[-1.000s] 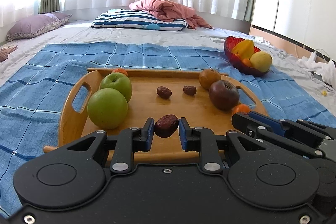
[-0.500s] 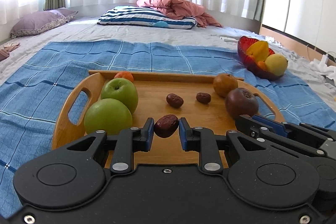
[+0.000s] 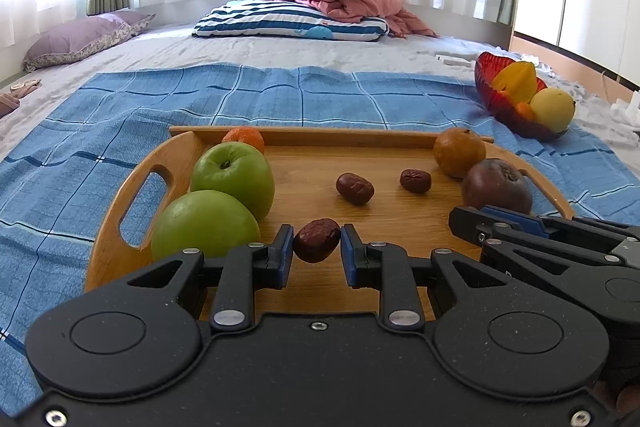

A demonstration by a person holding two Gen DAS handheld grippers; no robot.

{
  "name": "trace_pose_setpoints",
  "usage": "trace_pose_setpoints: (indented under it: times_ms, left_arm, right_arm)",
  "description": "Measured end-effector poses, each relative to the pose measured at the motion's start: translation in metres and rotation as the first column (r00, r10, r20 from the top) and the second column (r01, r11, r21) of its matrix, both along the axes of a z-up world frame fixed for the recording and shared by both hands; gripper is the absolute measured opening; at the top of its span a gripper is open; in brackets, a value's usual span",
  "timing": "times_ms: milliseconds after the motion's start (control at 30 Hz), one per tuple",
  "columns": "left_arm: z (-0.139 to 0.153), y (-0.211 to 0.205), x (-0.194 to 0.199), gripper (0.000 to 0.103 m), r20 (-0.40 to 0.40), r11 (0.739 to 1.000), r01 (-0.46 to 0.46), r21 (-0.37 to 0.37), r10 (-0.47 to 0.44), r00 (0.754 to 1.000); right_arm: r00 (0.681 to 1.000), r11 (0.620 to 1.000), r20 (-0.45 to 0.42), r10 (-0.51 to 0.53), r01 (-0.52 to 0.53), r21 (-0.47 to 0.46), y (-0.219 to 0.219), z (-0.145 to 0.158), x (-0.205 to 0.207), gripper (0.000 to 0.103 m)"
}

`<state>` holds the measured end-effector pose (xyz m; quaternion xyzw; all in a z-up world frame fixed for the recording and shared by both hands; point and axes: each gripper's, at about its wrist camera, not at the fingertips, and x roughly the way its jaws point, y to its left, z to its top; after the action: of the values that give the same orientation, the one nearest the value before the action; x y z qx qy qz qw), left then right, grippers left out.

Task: Organize fruits
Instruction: 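Lift and carry the date in left gripper while right gripper carries its date over tray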

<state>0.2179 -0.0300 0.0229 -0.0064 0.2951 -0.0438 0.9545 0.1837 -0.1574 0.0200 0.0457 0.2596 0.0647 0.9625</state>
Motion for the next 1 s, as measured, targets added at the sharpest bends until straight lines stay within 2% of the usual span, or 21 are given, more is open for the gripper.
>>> trace_pose_setpoints:
  times_ms: [600,1000]
  left_arm:
    - [-0.006,-0.009,0.013,0.024,0.012,0.999,0.017,0.036,-0.017,1.0]
    - [-0.009,-0.01,0.013,0.024,0.0,0.999,0.03,0.033,-0.03,1.0]
  right_arm:
    - [0.999,1.0,-0.045,0.0,0.001,0.031,-0.004,-0.011,0.016,0.022]
    - [0.998,0.998,-0.065,0.007,-0.003,0.055,-0.008,-0.014,0.018,0.022]
